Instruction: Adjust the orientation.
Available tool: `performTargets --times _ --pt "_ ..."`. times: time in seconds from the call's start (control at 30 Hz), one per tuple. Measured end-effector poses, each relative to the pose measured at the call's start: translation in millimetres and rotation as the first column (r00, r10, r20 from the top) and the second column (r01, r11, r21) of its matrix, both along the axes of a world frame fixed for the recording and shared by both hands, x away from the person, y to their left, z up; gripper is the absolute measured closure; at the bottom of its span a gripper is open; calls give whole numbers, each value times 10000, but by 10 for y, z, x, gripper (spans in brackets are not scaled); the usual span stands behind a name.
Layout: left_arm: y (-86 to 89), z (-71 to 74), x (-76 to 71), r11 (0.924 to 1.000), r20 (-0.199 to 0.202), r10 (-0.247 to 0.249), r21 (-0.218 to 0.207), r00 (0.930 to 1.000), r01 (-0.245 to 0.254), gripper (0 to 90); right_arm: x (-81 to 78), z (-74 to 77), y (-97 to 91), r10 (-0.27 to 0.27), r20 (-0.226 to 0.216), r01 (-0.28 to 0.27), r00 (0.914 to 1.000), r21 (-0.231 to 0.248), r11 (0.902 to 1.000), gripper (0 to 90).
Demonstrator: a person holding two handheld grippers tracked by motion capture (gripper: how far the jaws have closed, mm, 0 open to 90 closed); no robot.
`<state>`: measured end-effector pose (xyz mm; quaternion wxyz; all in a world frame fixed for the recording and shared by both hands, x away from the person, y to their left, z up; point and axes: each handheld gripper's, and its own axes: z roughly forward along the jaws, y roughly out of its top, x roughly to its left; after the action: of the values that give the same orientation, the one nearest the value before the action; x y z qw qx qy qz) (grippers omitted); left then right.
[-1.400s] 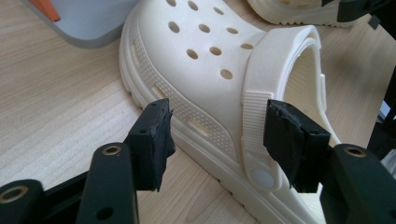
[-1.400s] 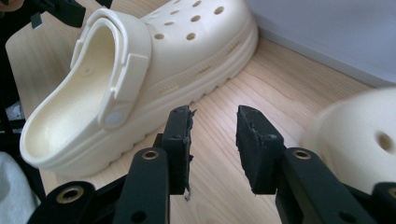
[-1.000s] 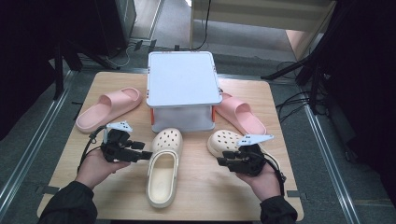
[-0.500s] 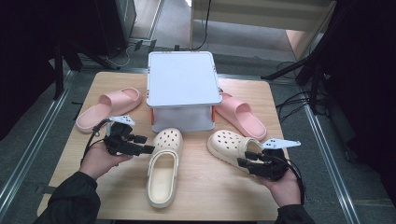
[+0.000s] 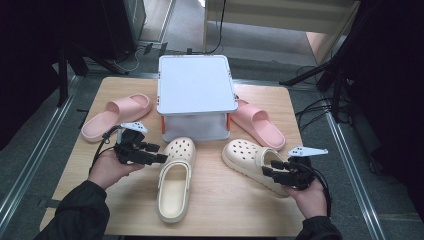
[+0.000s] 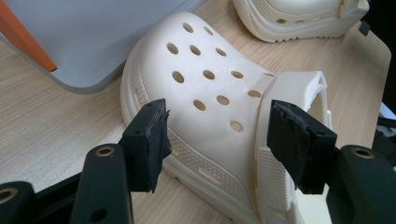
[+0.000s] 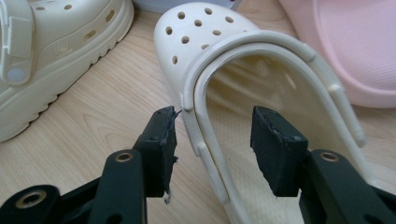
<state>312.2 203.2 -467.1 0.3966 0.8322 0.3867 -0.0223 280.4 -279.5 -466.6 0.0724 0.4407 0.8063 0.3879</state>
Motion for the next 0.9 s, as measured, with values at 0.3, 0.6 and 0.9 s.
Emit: performTargets --times 0.3,0.6,0.9 --pt "7 -1 -11 10000 40 84 -1 10000 -84 384 114 -135 192 804 -513 -828 9954 -460 9955 637" --pt "18 1 -8 9999 73 119 22 9999 -119 387 183 -115 275 1026 -433 -1057 9938 -778 9913 778" --pt "29 13 -16 9998 108 192 -40 9998 -191 390 86 194 510 471 16 -470 9989 -348 9983 782"
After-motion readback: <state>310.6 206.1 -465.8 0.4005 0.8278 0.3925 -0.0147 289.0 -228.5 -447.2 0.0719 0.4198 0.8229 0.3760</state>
